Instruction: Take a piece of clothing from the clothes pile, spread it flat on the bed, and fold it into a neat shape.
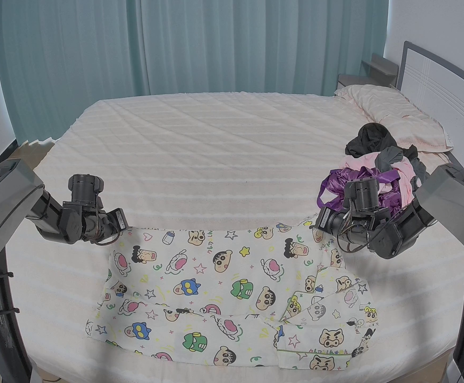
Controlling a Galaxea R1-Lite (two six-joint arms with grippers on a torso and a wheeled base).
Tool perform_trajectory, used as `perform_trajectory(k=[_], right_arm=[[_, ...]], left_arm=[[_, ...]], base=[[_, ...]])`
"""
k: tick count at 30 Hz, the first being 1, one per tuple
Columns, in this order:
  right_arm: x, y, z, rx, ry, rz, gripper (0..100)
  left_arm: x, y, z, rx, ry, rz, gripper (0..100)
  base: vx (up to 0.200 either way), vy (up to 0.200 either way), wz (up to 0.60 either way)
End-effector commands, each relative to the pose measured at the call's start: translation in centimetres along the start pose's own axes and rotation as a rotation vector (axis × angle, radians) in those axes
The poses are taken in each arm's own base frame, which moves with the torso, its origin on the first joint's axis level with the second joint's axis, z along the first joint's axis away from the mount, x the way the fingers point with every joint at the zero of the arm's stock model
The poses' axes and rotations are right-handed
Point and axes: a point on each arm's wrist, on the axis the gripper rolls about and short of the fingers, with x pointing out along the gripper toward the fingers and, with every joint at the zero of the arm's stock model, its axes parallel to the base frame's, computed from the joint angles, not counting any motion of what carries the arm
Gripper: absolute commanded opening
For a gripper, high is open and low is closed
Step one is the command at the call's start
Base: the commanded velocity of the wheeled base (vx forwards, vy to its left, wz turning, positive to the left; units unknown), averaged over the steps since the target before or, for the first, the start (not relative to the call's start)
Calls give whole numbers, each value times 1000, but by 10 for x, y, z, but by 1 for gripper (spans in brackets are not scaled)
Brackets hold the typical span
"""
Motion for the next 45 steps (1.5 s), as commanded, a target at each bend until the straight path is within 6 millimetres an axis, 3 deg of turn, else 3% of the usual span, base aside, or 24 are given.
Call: perform_trajectory(k=[1, 18, 27, 36, 45], right_arm=[[-20, 8, 3, -8, -20, 24, 0], [-60, 9, -20, -93, -12, 59, 0], [-92, 1, -63, -163, 53, 79, 0], [-116, -13, -104, -197, 164, 70, 0], [-138, -26, -130, -204, 271, 41, 0]], left_arm=[[-15, -2, 5, 2, -33, -16, 0], [-52, 4, -13, 71, -7, -9, 0], [-56, 15, -35, 109, 16, 1, 0], [-65, 32, -77, 182, 109, 31, 0], [-71, 40, -97, 188, 145, 41, 0]], base=[[0, 0, 0], [0, 0, 0], [0, 0, 0], [0, 0, 0], [0, 0, 0]])
